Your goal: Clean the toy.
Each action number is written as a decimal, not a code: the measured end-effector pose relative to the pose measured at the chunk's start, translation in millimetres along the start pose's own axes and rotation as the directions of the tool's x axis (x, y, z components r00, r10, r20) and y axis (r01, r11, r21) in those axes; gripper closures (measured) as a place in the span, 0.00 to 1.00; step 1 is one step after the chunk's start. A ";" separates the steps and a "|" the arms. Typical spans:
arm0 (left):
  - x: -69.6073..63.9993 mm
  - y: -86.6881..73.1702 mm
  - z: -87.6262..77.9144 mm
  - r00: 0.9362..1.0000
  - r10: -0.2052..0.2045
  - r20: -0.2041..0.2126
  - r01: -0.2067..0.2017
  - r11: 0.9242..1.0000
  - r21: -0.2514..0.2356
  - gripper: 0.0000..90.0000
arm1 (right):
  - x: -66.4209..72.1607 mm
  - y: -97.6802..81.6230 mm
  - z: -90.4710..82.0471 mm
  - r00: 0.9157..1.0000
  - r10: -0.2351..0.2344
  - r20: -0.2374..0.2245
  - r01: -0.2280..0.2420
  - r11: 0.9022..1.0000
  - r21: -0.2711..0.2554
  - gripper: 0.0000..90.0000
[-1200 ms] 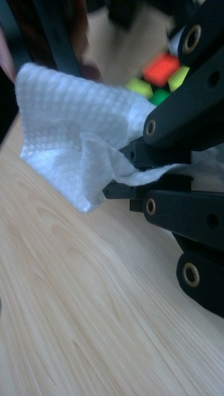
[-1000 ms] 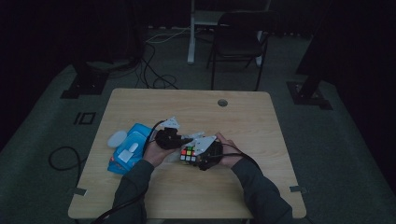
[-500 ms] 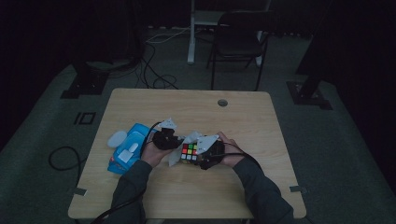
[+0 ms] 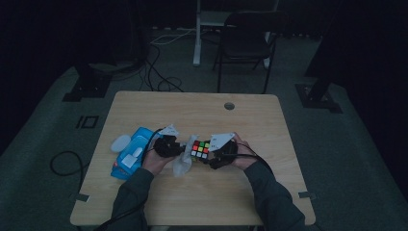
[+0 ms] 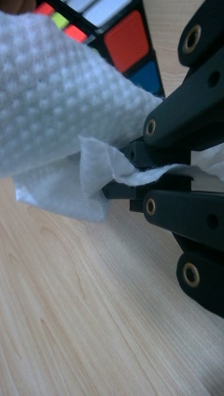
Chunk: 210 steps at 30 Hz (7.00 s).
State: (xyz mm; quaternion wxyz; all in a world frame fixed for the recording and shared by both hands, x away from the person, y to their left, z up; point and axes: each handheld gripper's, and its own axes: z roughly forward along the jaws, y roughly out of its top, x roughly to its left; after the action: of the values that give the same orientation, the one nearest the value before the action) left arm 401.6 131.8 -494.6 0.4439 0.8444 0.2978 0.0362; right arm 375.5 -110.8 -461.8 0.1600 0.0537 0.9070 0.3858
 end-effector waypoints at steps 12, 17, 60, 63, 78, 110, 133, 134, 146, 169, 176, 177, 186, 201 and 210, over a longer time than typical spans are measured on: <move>-15.4 -2.6 2.1 0.995 0.044 -0.085 -0.046 0.999 -0.022 0.98 | -13.6 -1.8 -1.0 0.985 0.165 0.055 -0.163 0.986 -0.033 0.38; -17.4 -3.9 3.4 0.991 0.053 -0.122 -0.055 0.998 -0.015 0.98 | -16.1 -2.6 1.6 0.971 0.225 0.078 -0.223 0.974 -0.041 0.38; -23.0 4.5 16.8 0.981 0.062 -0.183 -0.078 0.994 -0.077 0.97 | -29.0 -1.1 -4.7 0.889 0.457 0.031 -0.446 0.879 -0.167 0.38; -21.3 4.3 16.5 0.983 0.040 -0.179 -0.058 0.994 -0.095 0.97 | -29.2 -0.2 -4.4 0.886 0.463 0.016 -0.454 0.874 -0.173 0.38; -52.2 7.9 23.0 0.979 0.145 -0.143 -0.154 0.987 -0.054 0.97 | -32.1 -0.3 -1.8 0.861 0.501 0.086 -0.484 0.859 -0.166 0.38; -63.8 15.7 31.8 0.988 0.087 -0.130 -0.107 0.981 -0.161 0.98 | -28.8 3.0 9.3 0.833 0.540 0.116 -0.520 0.838 -0.169 0.38; -61.7 14.6 39.3 0.988 0.077 -0.134 -0.097 0.983 -0.156 0.98 | -30.1 3.6 6.1 0.826 0.553 0.110 -0.530 0.828 -0.183 0.38; -61.1 13.6 39.7 0.988 0.076 -0.132 -0.095 0.984 -0.149 0.98 | -30.5 3.3 5.2 0.825 0.554 0.111 -0.531 0.827 -0.185 0.38; -63.9 17.3 34.8 0.990 0.073 -0.124 -0.095 0.979 -0.183 0.97 | -30.4 2.8 6.2 0.826 0.554 0.106 -0.531 0.827 -0.182 0.38; -34.2 -10.5 -0.3 0.975 -0.012 -0.222 -0.020 0.990 -0.141 0.97 | -29.9 -15.0 5.3 0.831 0.521 0.197 -0.505 0.854 -0.127 0.38; -29.5 -16.7 -4.7 0.972 -0.037 -0.234 0.005 0.991 -0.137 0.96 | -27.1 -30.7 4.4 0.820 0.529 0.220 -0.519 0.848 -0.105 0.38; -29.1 -17.3 -4.8 0.971 -0.041 -0.234 0.009 0.991 -0.135 0.96 | -26.7 -32.4 4.0 0.818 0.528 0.227 -0.520 0.848 -0.101 0.38; -27.0 -22.9 -7.8 0.969 -0.049 -0.244 0.020 0.992 -0.122 0.96 | -22.5 -45.2 3.5 0.813 0.525 0.253 -0.524 0.848 -0.075 0.38; -22.3 -35.7 -12.2 0.963 -0.078 -0.257 0.055 0.994 -0.098 0.95 | -11.0 -60.2 13.0 0.806 0.522 0.280 -0.536 0.844 -0.032 0.38; -23.3 -40.0 -8.9 0.962 -0.074 -0.263 0.057 0.996 -0.073 0.93 | -7.0 -68.9 16.2 0.803 0.526 0.280 -0.544 0.839 -0.015 0.38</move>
State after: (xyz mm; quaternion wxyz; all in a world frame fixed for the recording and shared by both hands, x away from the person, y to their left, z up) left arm 360.7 142.9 -515.3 0.4282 0.8067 0.3810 0.1439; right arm 389.3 -149.2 -520.0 0.1665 0.3652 0.8361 0.3739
